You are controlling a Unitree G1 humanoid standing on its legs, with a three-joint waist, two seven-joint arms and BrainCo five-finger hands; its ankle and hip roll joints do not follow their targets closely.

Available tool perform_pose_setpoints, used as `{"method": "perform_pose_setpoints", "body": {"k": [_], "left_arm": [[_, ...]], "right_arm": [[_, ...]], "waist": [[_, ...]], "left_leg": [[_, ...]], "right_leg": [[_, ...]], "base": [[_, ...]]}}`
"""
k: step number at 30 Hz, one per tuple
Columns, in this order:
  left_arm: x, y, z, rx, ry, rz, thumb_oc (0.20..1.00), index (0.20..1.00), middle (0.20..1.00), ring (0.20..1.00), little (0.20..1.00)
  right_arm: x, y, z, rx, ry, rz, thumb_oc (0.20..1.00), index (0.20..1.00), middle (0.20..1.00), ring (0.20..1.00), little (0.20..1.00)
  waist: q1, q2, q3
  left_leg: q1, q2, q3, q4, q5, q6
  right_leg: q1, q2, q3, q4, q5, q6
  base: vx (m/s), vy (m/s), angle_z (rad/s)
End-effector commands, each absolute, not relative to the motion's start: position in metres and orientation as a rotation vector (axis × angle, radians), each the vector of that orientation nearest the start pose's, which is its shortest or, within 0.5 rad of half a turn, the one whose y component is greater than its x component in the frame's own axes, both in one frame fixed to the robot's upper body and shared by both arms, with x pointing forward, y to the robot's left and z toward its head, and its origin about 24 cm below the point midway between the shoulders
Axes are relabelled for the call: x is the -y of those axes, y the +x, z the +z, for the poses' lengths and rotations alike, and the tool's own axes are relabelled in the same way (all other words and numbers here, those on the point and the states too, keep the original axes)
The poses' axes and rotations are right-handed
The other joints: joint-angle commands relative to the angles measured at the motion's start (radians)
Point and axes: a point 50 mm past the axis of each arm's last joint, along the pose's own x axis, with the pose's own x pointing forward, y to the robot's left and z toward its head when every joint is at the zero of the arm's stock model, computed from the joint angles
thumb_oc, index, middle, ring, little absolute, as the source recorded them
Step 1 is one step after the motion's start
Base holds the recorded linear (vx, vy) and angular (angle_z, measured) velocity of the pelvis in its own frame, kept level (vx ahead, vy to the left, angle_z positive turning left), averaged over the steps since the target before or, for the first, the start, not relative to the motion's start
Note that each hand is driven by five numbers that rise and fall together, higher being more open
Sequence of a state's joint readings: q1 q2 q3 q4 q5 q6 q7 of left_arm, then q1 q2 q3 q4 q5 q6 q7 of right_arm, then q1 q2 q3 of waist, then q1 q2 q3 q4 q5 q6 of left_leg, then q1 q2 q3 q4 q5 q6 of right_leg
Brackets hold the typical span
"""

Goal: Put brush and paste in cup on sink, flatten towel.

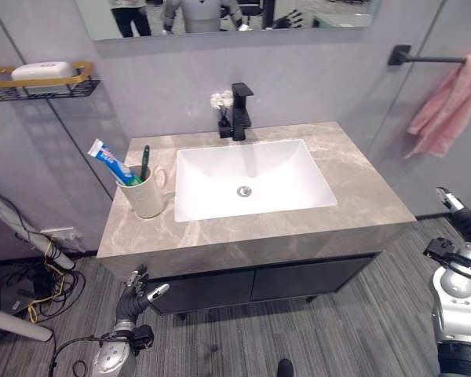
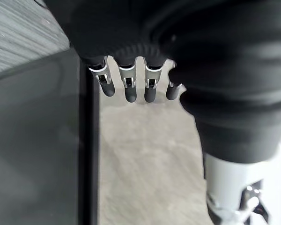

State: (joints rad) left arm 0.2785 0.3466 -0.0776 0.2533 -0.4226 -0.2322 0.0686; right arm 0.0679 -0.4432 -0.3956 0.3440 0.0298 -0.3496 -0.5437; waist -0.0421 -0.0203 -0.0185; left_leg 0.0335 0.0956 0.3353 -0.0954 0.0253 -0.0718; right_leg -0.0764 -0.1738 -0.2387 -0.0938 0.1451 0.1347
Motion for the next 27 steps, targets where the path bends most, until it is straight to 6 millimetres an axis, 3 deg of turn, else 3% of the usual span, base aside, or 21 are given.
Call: {"method": "perform_pose_setpoints", "body": {"k": [1, 2, 3, 5, 6, 7, 8, 9, 11, 18, 19, 20, 27], "left_arm": [[-0.247, 0.190, -0.006, -0.115, -0.018, 0.178, 1.000, 1.000, 1.000, 1.000, 1.000], [-0.247, 0.190, -0.005, -0.115, -0.018, 0.178, 1.000, 1.000, 1.000, 1.000, 1.000], [-0.246, 0.191, -0.004, -0.112, -0.028, 0.167, 1.000, 1.000, 1.000, 1.000, 1.000], [-0.242, 0.191, -0.001, -0.100, -0.088, 0.135, 1.000, 1.000, 1.000, 1.000, 1.000], [-0.238, 0.195, 0.008, -0.067, -0.137, 0.090, 1.000, 1.000, 1.000, 1.000, 1.000], [-0.237, 0.197, 0.013, -0.047, -0.144, 0.078, 1.000, 1.000, 1.000, 1.000, 1.000], [-0.238, 0.199, 0.024, -0.004, -0.134, 0.053, 1.000, 1.000, 1.000, 1.000, 1.000], [-0.237, 0.200, 0.034, 0.034, -0.142, 0.023, 1.000, 1.000, 1.000, 1.000, 1.000], [-0.237, 0.197, 0.043, 0.064, -0.164, -0.005, 1.000, 1.000, 1.000, 1.000, 1.000], [-0.242, 0.194, 0.063, 0.128, -0.153, -0.035, 1.000, 1.000, 1.000, 1.000, 1.000], [-0.243, 0.194, 0.065, 0.134, -0.151, -0.042, 0.266, 0.266, 0.266, 0.266, 0.266], [-0.245, 0.195, 0.067, 0.140, -0.138, -0.044, 0.200, 0.200, 0.200, 0.200, 0.200], [-0.257, 0.195, 0.072, 0.131, -0.097, -0.028, 0.200, 0.200, 0.200, 0.200, 0.200]], "right_arm": [[0.363, 0.184, 0.013, -0.053, -0.222, -0.968, 1.000, 1.000, 1.000, 1.000, 1.000], [0.363, 0.184, 0.013, -0.052, -0.221, -0.967, 1.000, 1.000, 1.000, 1.000, 1.000], [0.360, 0.171, -0.019, -0.226, -0.207, -0.947, 1.000, 1.000, 1.000, 1.000, 1.000], [0.353, 0.150, -0.060, -0.473, -0.197, -0.903, 1.000, 1.000, 1.000, 1.000, 1.000], [0.323, 0.123, -0.112, -0.810, -0.123, -0.775, 1.000, 1.000, 1.000, 1.000, 1.000], [0.309, 0.114, -0.126, -0.916, -0.118, -0.713, 1.000, 1.000, 1.000, 1.000, 1.000], [0.280, 0.098, -0.145, -1.067, -0.128, -0.550, 1.000, 1.000, 1.000, 1.000, 1.000], [0.263, 0.096, -0.152, -1.122, -0.221, -0.385, 1.000, 1.000, 1.000, 1.000, 1.000], [0.248, 0.100, -0.154, -1.112, -0.334, -0.189, 1.000, 1.000, 1.000, 1.000, 1.000], [0.246, 0.091, -0.157, -1.153, -0.403, -0.116, 1.000, 1.000, 1.000, 1.000, 1.000], [0.248, 0.090, -0.158, -1.164, -0.415, -0.110, 1.000, 1.000, 1.000, 1.000, 1.000], [0.249, 0.091, -0.157, -1.162, -0.424, -0.104, 1.000, 1.000, 1.000, 1.000, 1.000], [0.269, 0.097, -0.148, -1.111, -0.453, -0.221, 1.000, 1.000, 1.000, 1.000, 1.000]], "waist": [[-0.003, -0.026, 0.017], [-0.003, -0.026, 0.016], [-0.001, -0.027, 0.019], [0.007, -0.025, 0.024], [0.027, -0.026, 0.030], [0.032, -0.025, 0.033], [0.046, -0.019, 0.036], [0.054, -0.014, 0.039], [0.060, -0.009, 0.046], [0.068, 0.006, 0.040], [0.069, 0.008, 0.040], [0.070, 0.010, 0.040], [0.063, 0.031, 0.041]], "left_leg": [[-0.011, 0.044, -0.059, 0.008, 0.015, -0.009], [-0.012, 0.043, -0.059, 0.008, 0.015, -0.009], [-0.014, 0.045, -0.062, 0.008, 0.018, -0.011], [-0.014, 0.047, -0.068, 0.008, 0.018, -0.014], [-0.024, 0.048, -0.079, 0.008, 0.030, -0.018], [-0.028, 0.048, -0.084, 0.008, 0.033, -0.020], [-0.039, 0.047, -0.095, 0.008, 0.041, -0.024], [-0.047, 0.048, -0.102, 0.008, 0.046, -0.027], [-0.049, 0.050, -0.107, 0.008, 0.049, -0.030], [-0.068, 0.054, -0.120, 0.008, 0.063, -0.037], [-0.068, 0.055, -0.123, 0.008, 0.063, -0.038], [-0.068, 0.057, -0.122, 0.008, 0.064, -0.040], [-0.070, 0.066, -0.120, 0.008, 0.071, -0.050]], "right_leg": [[0.027, -0.112, -0.001, 0.007, 0.050, 0.099], [0.026, -0.113, -0.001, 0.007, 0.050, 0.098], [0.028, -0.111, -0.005, 0.007, 0.049, 0.097], [0.034, -0.108, -0.012, 0.007, 0.046, 0.096], [0.036, -0.106, -0.025, 0.007, 0.048, 0.091], [0.039, -0.107, -0.033, 0.007, 0.047, 0.091], [0.039, -0.108, -0.048, 0.007, 0.047, 0.090], [0.039, -0.109, -0.056, 0.007, 0.046, 0.089], [0.043, -0.108, -0.061, 0.007, 0.044, 0.088], [0.044, -0.106, -0.084, 0.007, 0.039, 0.085], [0.046, -0.105, -0.086, 0.007, 0.038, 0.085], [0.048, -0.105, -0.088, 0.007, 0.036, 0.084], [0.050, -0.099, -0.095, 0.007, 0.031, 0.083]], "base": [[0.00, 0.000, 0.00], [0.00, 0.000, 0.00], [0.00, 0.000, 0.00], [-0.03, -0.033, 0.14], [-0.03, -0.048, 0.17], [-0.05, -0.058, 0.23], [-0.03, -0.036, 0.34], [-0.02, -0.038, 0.34], [0.00, -0.023, 0.22], [0.01, -0.018, 0.11], [0.02, -0.025, 0.14], [0.02, -0.018, 0.13], [0.00, -0.002, 0.01]]}}
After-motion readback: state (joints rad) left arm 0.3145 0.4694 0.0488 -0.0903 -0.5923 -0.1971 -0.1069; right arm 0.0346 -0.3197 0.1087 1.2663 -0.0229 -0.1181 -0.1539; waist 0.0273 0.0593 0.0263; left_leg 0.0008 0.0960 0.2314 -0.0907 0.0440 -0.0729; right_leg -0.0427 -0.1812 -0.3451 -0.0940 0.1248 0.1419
